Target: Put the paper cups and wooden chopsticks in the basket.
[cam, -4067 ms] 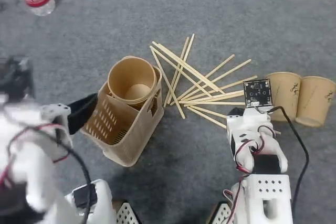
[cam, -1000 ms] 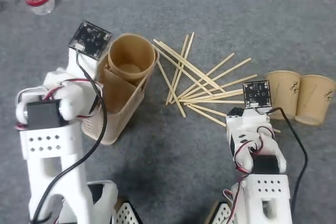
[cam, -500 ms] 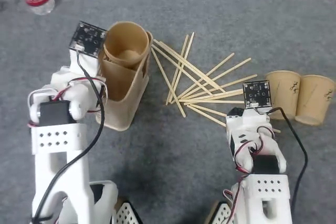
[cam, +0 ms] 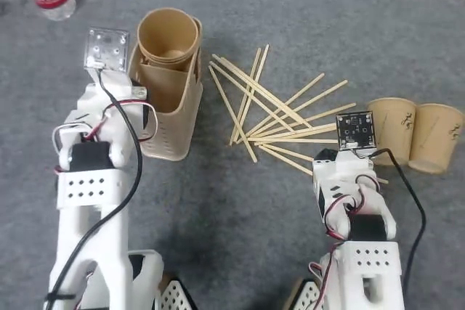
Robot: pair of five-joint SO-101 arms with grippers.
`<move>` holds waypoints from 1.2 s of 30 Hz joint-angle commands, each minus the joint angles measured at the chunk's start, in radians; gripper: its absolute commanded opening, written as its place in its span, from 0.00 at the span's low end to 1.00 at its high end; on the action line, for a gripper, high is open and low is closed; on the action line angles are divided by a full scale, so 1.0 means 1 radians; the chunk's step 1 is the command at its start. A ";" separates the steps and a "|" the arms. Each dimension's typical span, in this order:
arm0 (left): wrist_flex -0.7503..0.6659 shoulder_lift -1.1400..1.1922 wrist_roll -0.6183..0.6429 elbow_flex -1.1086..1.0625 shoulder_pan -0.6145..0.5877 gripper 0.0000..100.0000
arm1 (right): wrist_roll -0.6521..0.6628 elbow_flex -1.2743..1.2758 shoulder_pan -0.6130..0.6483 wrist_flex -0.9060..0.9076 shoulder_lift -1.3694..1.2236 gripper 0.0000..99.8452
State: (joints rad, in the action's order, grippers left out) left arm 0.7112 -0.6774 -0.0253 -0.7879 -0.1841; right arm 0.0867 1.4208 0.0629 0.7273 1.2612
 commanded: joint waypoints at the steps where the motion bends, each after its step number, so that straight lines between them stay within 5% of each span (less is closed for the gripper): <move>1: -0.054 -0.006 0.011 0.002 0.005 0.01 | 0.000 -0.005 0.001 -0.019 0.001 0.01; 10: 0.049 -0.014 -0.052 0.042 -0.003 0.15 | 0.000 -0.005 0.001 -0.021 0.001 0.01; 36: 0.399 -0.015 -0.054 0.605 -0.032 0.15 | 0.002 -0.003 0.033 -0.018 -0.001 0.01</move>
State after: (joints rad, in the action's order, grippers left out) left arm 1.0656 -0.6790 -0.0698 -0.2539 -0.2087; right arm 0.0867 1.4239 0.0951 0.7273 1.2612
